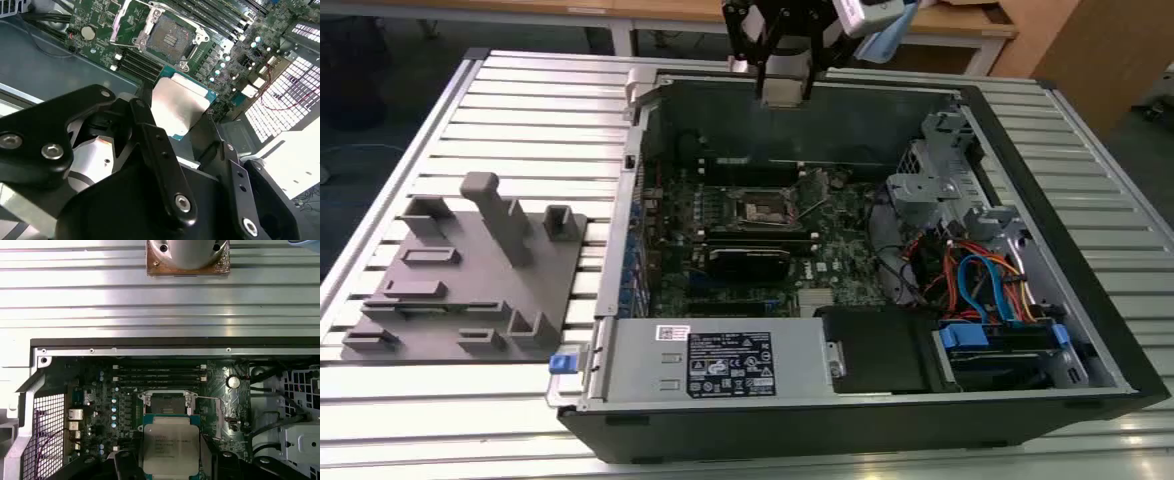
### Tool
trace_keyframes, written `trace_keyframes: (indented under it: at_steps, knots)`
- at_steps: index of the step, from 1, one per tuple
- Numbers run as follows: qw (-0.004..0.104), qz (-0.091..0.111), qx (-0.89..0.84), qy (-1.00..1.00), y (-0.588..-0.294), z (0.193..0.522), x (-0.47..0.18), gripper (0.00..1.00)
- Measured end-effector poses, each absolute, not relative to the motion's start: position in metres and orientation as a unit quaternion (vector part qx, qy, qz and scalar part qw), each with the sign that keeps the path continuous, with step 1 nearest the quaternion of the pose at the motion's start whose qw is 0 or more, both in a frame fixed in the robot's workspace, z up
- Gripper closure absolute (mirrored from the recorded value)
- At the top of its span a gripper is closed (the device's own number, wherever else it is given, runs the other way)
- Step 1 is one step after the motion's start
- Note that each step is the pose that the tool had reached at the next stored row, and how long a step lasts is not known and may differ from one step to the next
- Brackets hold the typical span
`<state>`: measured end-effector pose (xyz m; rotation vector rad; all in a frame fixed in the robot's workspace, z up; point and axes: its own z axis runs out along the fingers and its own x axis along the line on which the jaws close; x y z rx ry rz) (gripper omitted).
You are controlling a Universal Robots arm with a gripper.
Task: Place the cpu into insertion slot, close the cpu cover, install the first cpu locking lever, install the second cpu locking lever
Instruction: 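Place the cpu into insertion slot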
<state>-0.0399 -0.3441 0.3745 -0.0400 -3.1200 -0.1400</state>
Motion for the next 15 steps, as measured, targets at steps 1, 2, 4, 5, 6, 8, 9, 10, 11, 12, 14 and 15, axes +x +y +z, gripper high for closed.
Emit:
trace_keyframes:
  at_steps: [1, 2, 4, 5, 6, 8, 9, 10, 11, 12, 14, 15]
  knots:
    - [0.009, -0.045, -0.013, -0.999, -0.3441, 0.3745, -0.0399, 0.46]
    - [0.009, -0.045, -0.013, -0.999, -0.3441, 0.3745, -0.0399, 0.46]
    - [0.009, -0.045, -0.013, -0.999, -0.3441, 0.3745, -0.04, 0.46]
    - [0.009, -0.045, -0.013, -0.999, -0.3441, 0.3745, -0.04, 0.46]
    - [0.009, -0.045, -0.013, -0.999, -0.3441, 0.3744, -0.04, 0.46]
    - [0.009, -0.045, -0.014, -0.999, -0.3441, 0.3744, -0.04, 0.46]
    - [0.009, -0.045, -0.015, -0.999, -0.3441, 0.3743, -0.0401, 0.46]
    - [0.009, -0.045, -0.016, -0.999, -0.3441, 0.3742, -0.0401, 0.46]
    - [0.009, -0.045, -0.016, -0.999, -0.3441, 0.374, -0.0401, 0.46]
    - [0.009, -0.045, -0.016, -0.999, -0.3441, 0.3739, -0.0401, 0.46]
    - [0.009, -0.045, -0.018, -0.999, -0.3441, 0.3735, -0.0401, 0.46]
    - [0.009, -0.045, -0.02, -0.999, -0.3441, 0.3735, -0.0401, 0.46]
